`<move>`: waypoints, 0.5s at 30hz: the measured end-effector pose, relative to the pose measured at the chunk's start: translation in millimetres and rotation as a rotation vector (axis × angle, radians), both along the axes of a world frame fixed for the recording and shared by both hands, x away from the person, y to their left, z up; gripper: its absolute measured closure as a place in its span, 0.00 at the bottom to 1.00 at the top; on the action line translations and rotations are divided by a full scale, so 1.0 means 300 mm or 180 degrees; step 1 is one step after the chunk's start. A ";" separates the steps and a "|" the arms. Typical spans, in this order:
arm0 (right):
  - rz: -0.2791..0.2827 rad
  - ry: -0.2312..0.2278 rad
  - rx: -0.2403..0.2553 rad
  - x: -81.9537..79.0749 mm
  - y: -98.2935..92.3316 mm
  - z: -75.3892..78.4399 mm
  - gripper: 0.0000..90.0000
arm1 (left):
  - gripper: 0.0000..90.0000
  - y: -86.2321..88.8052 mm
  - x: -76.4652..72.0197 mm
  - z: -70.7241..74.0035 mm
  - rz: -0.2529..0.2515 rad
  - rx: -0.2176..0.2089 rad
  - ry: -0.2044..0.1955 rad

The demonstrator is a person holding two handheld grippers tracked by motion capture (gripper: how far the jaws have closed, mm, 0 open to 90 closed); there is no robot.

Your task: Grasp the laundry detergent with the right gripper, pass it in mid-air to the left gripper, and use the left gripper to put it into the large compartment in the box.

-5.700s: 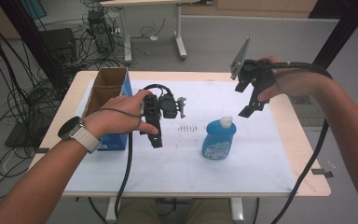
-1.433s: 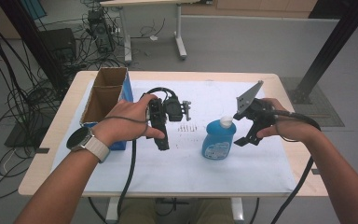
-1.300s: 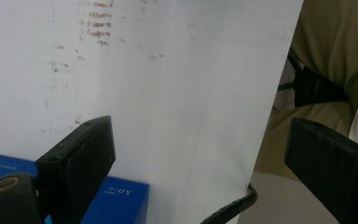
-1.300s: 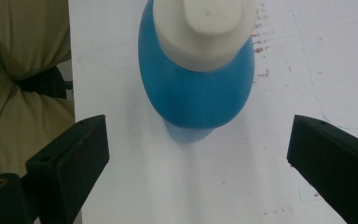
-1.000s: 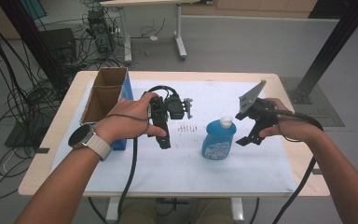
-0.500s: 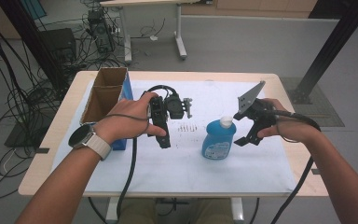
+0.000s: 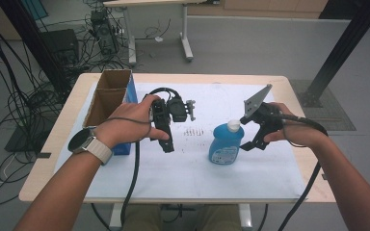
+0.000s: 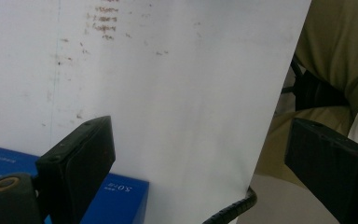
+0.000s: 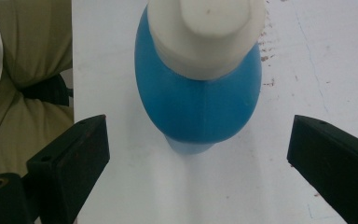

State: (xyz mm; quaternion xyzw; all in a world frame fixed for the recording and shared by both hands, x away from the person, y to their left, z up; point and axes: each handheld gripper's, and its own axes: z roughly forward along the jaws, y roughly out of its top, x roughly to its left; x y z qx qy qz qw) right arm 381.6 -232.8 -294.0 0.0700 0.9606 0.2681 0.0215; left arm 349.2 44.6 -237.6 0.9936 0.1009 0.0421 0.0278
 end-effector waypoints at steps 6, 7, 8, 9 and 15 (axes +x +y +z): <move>0.0002 -0.0011 0.0020 0.004 -0.008 0.003 0.06 | 0.10 0.002 0.003 0.000 0.0021 0.0012 -0.0001; 0.0003 -0.0013 0.0021 0.005 -0.008 0.001 0.06 | 0.10 0.002 0.003 -0.002 0.0024 0.0001 -0.0007; 0.0000 -0.0007 0.0021 0.005 -0.009 -0.001 0.06 | 0.10 0.001 0.004 -0.002 0.0023 0.0000 -0.0007; -0.0001 -0.0002 0.0028 0.006 -0.010 -0.004 0.06 | 0.10 0.001 0.005 -0.002 0.0018 0.0000 -0.0008; 0.0021 0.0016 0.0038 0.008 -0.005 -0.013 0.06 | 0.10 -0.001 0.007 -0.004 0.0034 0.0001 0.0000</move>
